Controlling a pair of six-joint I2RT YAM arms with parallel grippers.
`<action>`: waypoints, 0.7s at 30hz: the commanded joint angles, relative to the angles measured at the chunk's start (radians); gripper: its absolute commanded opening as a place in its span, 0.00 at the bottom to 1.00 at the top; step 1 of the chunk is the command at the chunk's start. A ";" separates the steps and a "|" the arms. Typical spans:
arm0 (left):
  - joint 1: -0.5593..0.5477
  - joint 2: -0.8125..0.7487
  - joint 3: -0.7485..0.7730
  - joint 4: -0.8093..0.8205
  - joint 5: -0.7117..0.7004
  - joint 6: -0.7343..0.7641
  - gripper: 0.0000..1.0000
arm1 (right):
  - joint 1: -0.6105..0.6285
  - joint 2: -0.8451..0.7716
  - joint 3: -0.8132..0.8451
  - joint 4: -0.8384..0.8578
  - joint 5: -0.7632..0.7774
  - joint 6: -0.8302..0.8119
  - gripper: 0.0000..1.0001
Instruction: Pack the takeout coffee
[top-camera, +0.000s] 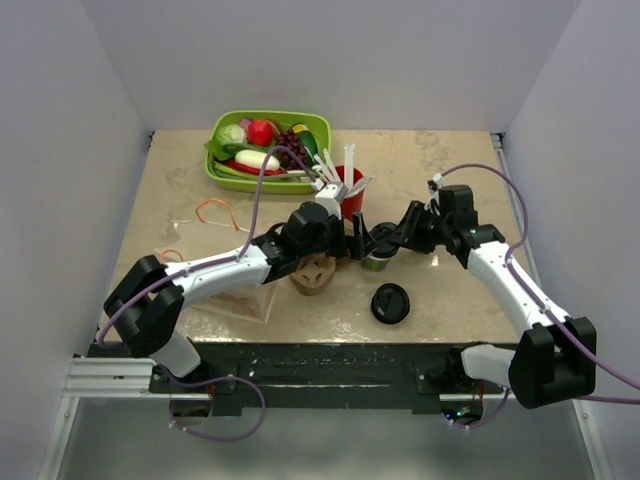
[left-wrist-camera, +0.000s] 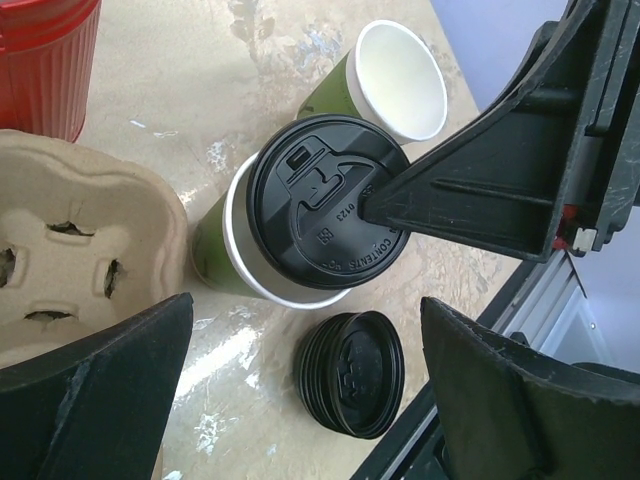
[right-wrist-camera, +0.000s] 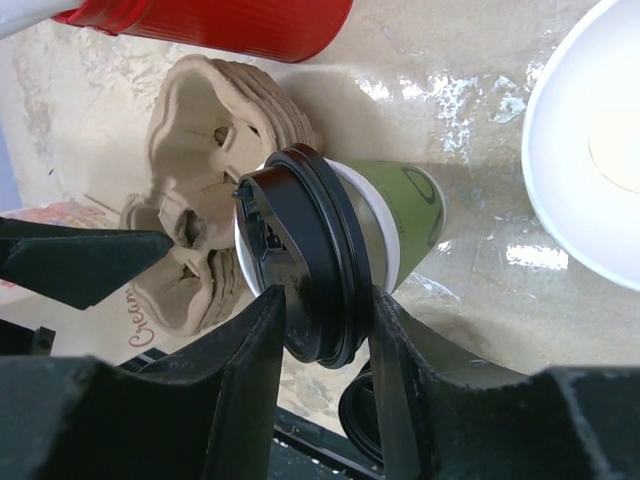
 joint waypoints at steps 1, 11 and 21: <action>-0.016 0.017 0.059 0.014 -0.032 -0.001 1.00 | -0.005 -0.006 0.045 -0.018 0.059 -0.012 0.43; -0.058 0.076 0.156 -0.078 -0.196 -0.001 0.98 | -0.005 0.008 0.044 -0.022 0.072 -0.020 0.45; -0.067 0.112 0.167 -0.077 -0.230 -0.027 0.94 | -0.006 0.032 0.037 -0.024 0.078 -0.032 0.48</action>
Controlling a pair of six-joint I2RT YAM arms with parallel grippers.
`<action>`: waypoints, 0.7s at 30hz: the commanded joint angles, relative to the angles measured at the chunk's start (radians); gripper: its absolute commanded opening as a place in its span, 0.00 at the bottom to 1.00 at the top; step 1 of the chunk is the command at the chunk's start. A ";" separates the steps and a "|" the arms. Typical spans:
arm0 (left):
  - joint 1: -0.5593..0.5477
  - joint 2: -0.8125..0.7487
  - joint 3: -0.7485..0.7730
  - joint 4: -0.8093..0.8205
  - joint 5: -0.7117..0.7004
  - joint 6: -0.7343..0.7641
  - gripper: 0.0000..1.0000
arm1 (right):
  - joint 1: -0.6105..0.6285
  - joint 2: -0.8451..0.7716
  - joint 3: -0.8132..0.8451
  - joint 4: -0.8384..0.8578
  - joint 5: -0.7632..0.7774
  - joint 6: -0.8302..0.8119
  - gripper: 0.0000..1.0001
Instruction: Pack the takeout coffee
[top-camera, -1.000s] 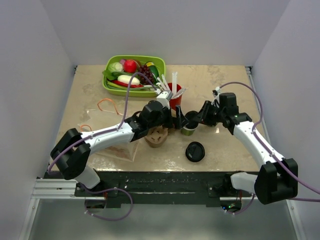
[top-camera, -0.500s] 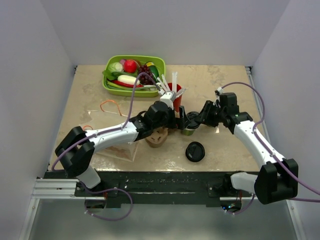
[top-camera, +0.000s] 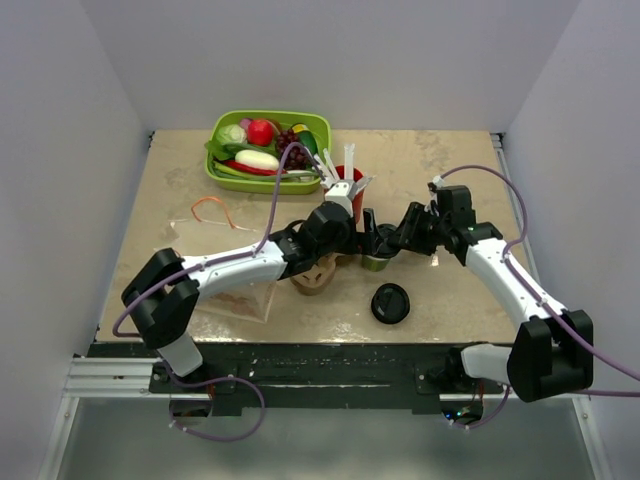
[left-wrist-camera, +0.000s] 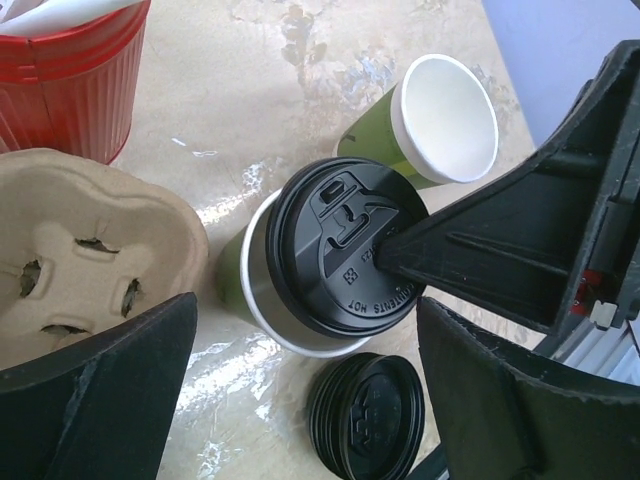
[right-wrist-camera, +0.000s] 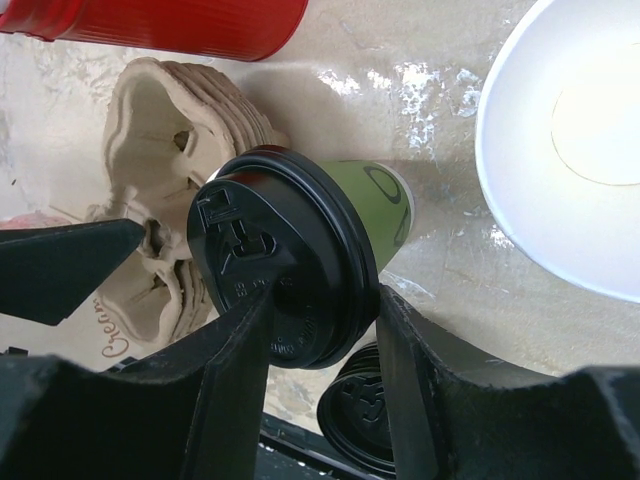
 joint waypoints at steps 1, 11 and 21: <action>-0.010 0.024 0.042 0.028 -0.037 -0.014 0.93 | -0.001 0.005 0.034 0.002 0.034 -0.019 0.48; -0.008 0.063 0.048 0.040 -0.014 -0.040 0.88 | -0.001 0.031 0.035 0.002 -0.047 -0.069 0.50; -0.008 0.084 0.055 0.049 0.033 -0.058 0.69 | -0.004 0.026 0.024 0.035 -0.109 -0.091 0.56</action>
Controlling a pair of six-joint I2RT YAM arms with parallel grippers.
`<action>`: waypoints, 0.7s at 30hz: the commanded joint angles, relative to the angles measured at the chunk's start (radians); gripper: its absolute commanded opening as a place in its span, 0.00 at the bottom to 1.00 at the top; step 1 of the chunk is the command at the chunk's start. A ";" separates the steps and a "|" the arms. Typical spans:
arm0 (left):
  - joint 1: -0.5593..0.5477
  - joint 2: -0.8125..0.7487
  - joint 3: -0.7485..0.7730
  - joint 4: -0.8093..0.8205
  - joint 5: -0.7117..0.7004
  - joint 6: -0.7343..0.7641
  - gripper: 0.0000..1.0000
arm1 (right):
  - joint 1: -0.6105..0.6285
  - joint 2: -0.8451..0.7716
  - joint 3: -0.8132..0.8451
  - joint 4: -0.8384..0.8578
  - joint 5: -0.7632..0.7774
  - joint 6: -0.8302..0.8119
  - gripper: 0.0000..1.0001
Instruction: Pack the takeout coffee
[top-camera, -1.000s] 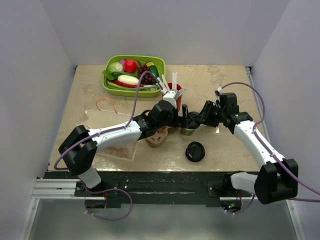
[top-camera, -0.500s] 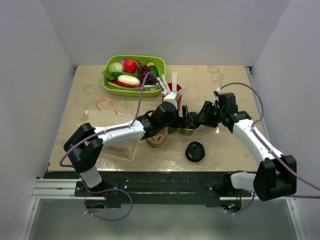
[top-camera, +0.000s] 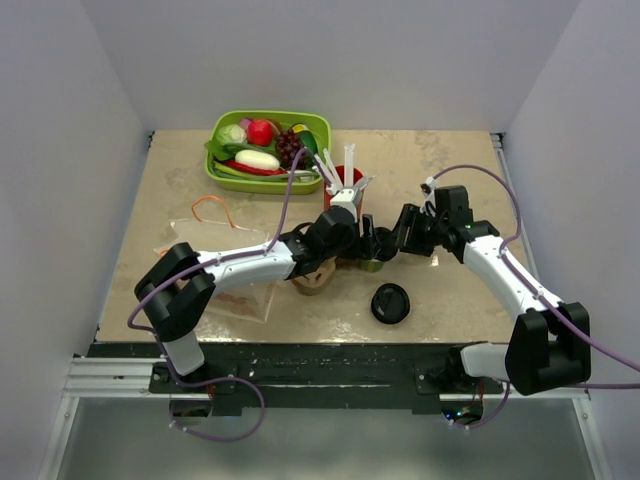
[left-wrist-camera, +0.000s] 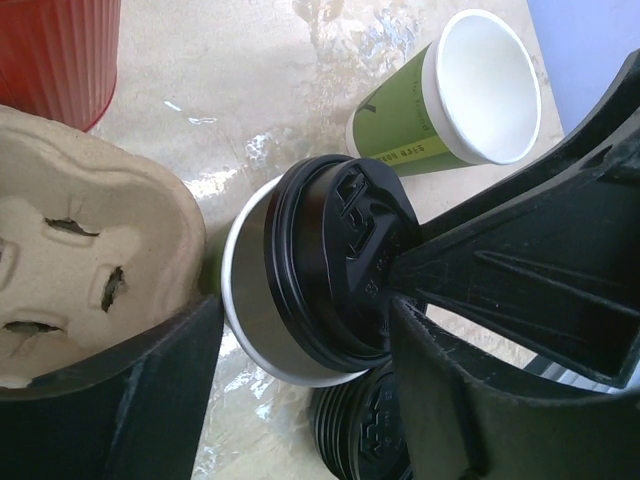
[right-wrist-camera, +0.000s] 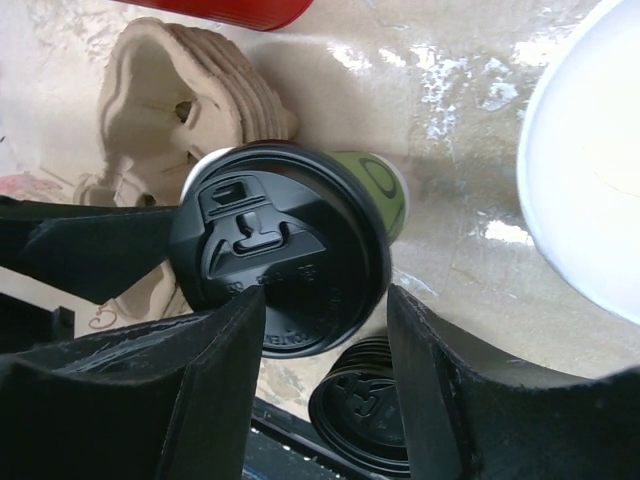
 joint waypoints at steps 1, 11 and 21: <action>-0.003 0.004 0.043 0.053 0.020 -0.019 0.68 | -0.002 -0.010 0.024 0.040 -0.059 -0.024 0.56; 0.000 0.001 0.041 0.050 0.025 -0.027 0.52 | -0.002 -0.016 0.022 0.038 -0.119 -0.041 0.57; 0.027 -0.007 0.010 0.043 0.029 -0.053 0.37 | -0.002 -0.003 0.047 0.007 -0.106 -0.057 0.58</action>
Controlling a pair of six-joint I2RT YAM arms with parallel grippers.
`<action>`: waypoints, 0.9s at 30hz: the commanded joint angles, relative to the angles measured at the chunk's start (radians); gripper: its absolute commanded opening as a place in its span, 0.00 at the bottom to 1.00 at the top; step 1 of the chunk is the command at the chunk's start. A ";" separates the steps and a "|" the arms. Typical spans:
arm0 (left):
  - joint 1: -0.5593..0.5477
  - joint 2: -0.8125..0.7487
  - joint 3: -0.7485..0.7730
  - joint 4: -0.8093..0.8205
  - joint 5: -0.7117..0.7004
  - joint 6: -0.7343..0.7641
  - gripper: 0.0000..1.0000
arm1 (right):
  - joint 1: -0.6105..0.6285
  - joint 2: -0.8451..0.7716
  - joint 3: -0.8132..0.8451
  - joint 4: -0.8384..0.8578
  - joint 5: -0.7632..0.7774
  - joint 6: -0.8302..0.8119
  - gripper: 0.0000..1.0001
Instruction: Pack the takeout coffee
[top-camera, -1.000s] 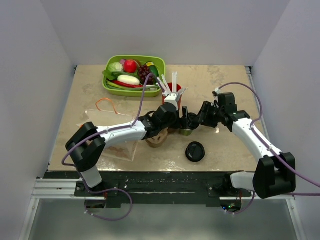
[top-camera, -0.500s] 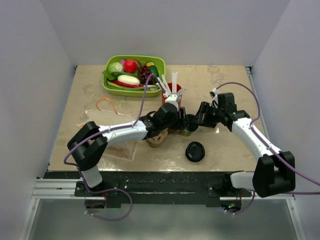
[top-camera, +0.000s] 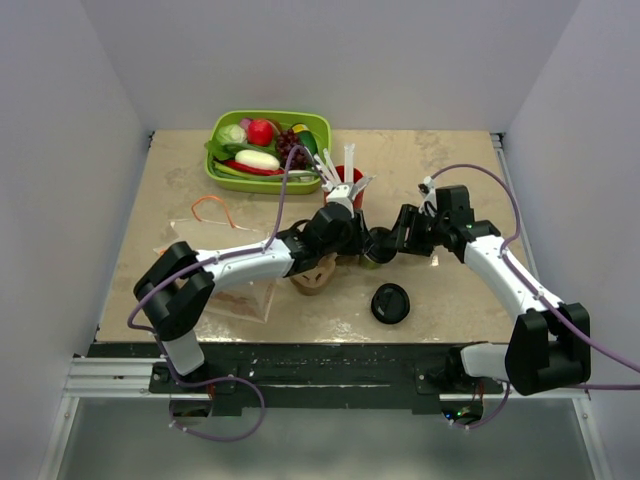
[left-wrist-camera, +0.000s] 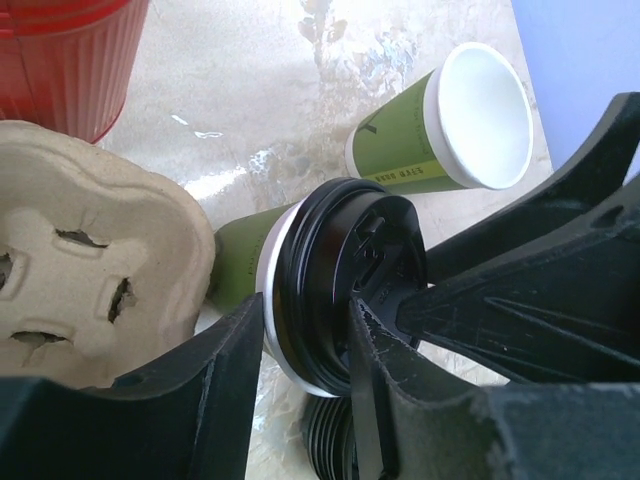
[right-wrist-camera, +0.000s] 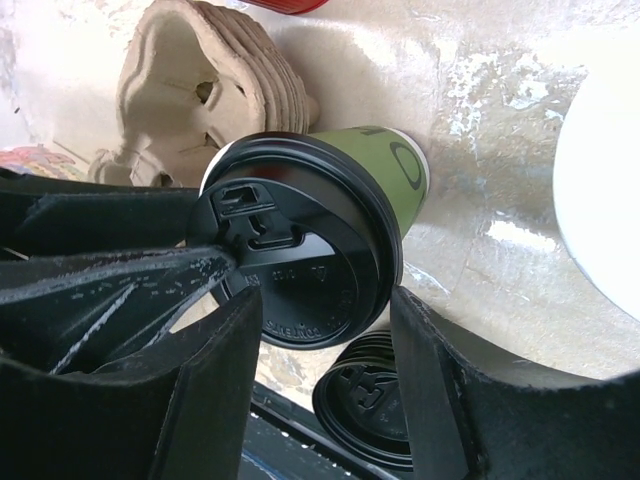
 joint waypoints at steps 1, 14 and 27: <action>0.014 -0.008 0.007 0.026 0.023 -0.020 0.37 | 0.000 0.004 0.048 0.006 -0.036 -0.015 0.58; 0.068 -0.019 -0.070 0.155 0.204 -0.075 0.60 | 0.000 -0.006 0.070 0.021 -0.116 0.003 0.59; 0.070 -0.003 -0.054 0.161 0.236 -0.066 0.54 | 0.002 0.037 0.073 0.038 -0.128 0.009 0.60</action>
